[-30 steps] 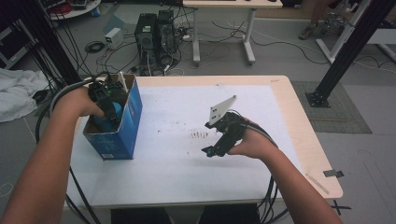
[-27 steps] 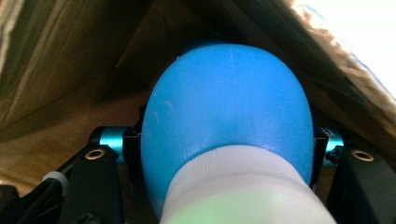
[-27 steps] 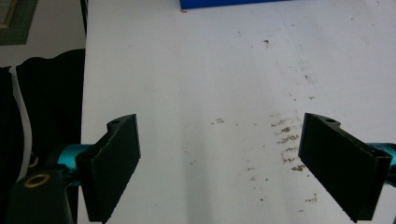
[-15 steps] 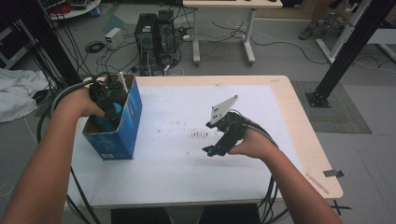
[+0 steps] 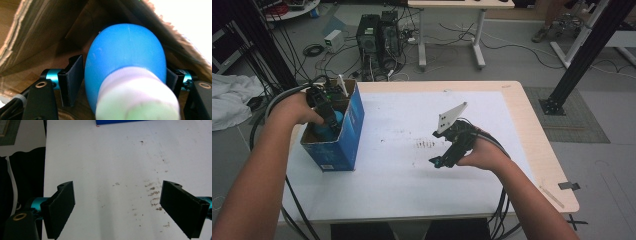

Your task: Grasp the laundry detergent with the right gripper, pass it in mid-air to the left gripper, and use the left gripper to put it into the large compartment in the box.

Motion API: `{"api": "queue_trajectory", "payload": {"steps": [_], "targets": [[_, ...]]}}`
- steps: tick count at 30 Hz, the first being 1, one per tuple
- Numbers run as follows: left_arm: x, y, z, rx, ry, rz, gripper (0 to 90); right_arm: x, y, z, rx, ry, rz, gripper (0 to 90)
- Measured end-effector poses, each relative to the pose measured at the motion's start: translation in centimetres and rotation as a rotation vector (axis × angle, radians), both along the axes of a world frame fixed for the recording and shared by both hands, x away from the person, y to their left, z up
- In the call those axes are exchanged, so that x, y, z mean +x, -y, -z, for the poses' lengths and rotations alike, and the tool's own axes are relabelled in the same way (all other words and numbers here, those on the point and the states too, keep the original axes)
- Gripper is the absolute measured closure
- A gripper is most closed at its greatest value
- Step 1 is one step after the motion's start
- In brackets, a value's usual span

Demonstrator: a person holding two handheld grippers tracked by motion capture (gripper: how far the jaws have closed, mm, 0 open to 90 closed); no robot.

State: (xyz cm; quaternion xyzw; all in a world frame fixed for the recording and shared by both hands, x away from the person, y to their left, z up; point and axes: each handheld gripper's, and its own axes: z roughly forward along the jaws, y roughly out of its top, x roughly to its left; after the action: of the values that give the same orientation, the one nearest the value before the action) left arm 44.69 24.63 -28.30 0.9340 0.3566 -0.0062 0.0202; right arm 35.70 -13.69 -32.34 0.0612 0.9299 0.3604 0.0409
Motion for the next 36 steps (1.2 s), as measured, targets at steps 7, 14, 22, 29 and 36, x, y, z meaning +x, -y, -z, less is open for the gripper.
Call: {"api": "queue_trajectory", "payload": {"steps": [7, 14, 22, 29, 36], "targets": [[-0.4, -0.3, -1.3, -0.005, 0.014, -0.010, 30.2, 0.1, 0.2, -0.2, 0.002, -0.002, 0.001, 12.0], [-0.6, -0.3, -2.3, 0.002, 0.026, -0.015, 27.9, 0.2, 0.1, -0.4, 0.004, 0.001, -0.002, 12.0], [-0.8, -0.3, -3.4, -0.007, 0.036, -0.016, 27.1, 0.2, 0.5, -0.8, 0.012, 0.001, 0.008, 12.0], [-1.4, -0.2, -4.7, 0.000, 0.044, 0.005, 23.1, 0.4, 0.8, -1.2, 0.001, 0.008, 0.015, 12.0], [-2.2, -0.1, -6.5, -0.003, 0.072, 0.020, 22.7, 0.7, 0.9, -2.0, -0.016, 0.008, 0.016, 11.9]]}}
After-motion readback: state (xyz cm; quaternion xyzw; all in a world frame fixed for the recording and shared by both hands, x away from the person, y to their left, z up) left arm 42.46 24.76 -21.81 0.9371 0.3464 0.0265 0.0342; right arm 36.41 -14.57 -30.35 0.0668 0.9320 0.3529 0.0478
